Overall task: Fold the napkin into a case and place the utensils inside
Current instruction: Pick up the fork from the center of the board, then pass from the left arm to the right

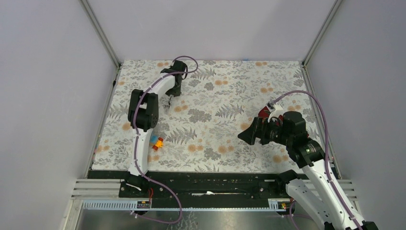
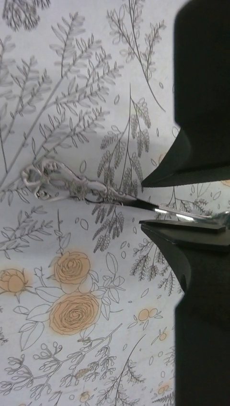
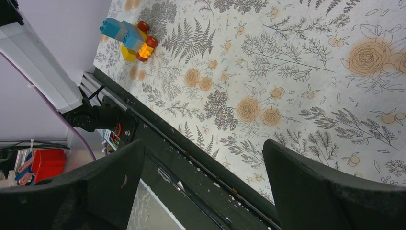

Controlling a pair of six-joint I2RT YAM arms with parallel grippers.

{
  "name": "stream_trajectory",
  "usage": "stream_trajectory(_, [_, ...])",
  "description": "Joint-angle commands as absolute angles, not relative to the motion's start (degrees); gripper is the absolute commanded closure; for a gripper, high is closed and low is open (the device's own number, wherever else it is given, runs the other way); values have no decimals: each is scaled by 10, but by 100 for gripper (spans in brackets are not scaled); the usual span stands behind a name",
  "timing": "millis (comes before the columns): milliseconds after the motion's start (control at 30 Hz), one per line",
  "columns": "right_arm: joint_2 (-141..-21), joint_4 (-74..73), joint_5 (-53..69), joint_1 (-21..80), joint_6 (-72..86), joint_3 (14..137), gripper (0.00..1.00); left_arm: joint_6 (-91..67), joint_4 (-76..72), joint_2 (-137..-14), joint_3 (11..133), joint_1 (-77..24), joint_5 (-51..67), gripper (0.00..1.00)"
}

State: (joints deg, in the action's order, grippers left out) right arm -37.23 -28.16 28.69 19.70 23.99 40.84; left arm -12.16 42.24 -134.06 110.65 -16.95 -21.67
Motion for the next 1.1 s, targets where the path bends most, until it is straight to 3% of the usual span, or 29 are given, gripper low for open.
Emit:
stream_trajectory(0, [-366,-286,291,195,235,407,0,-119,463,-1351,1119,-142,-154,69])
stream_trajectory(233, [-402,-290,250,195,265,411,0,-110,469,-1317,1125,-124,-69,100])
stream_trajectory(367, [-462,-276,227,195,366,414,0,-117,406,-1208,1085,-126,10,100])
stream_trajectory(500, [-519,-199,263,195,507,414,0,-138,181,-1010,893,-138,115,100])
stream_trajectory(733, [-631,237,377,211,833,355,1,-173,-242,-677,555,-210,156,100])
stream_trajectory(867, [-706,470,303,281,968,360,1,-187,-401,-542,440,-256,110,100])
stream_trajectory(1067, [-826,628,172,430,1052,440,9,-199,-526,-481,379,-275,121,100])
